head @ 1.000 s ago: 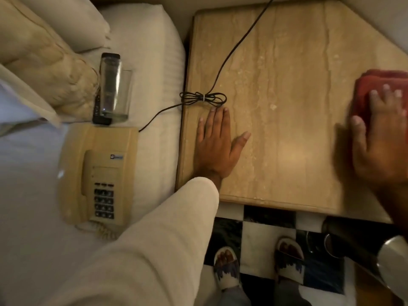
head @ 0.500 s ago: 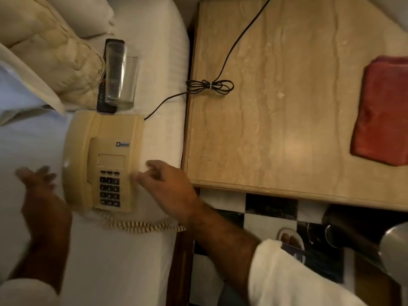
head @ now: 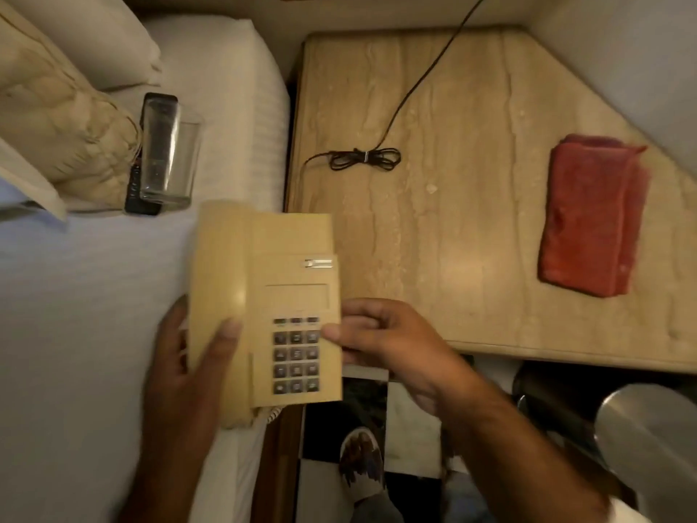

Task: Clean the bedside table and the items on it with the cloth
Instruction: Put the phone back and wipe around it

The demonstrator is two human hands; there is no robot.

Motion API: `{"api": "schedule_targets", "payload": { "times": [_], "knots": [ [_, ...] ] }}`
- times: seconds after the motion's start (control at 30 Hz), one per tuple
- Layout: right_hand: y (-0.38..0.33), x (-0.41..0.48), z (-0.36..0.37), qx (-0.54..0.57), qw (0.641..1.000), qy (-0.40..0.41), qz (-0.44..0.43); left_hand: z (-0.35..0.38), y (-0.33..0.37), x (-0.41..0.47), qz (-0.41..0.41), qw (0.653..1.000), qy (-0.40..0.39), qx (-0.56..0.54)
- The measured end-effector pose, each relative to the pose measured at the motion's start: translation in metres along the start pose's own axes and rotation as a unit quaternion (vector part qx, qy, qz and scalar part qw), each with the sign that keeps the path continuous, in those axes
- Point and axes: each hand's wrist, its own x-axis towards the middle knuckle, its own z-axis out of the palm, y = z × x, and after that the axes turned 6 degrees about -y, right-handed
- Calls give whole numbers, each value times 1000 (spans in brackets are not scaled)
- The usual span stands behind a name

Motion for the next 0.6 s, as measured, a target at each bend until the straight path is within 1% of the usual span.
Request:
{"api": "schedule_targets", "payload": {
  "times": [0.03,0.1,0.2,0.27,0.33,0.43,0.5,0.6],
  "knots": [
    [-3,-19,-20,13,1000,14,-10,19,14,-4,14,1000,-20,9],
    [-13,-57,-59,38,997,55,-37,62,47,-8,42,995,-86,4],
    [-35,-97,-107,39,981,168,-88,131,91,-5,97,978,-184,0],
    [-52,-102,-130,41,961,239,-136,175,118,9,120,972,-204,14],
    [-69,-88,-143,26,945,275,-176,205,137,35,138,969,-200,31],
    [-97,-49,-156,-15,936,274,-220,216,141,90,131,974,-186,1],
    [-116,-15,-157,-69,939,257,-220,206,133,125,107,978,-178,5],
    [-136,33,-146,-135,943,230,-197,184,116,168,87,982,-160,51]
  ]
}}
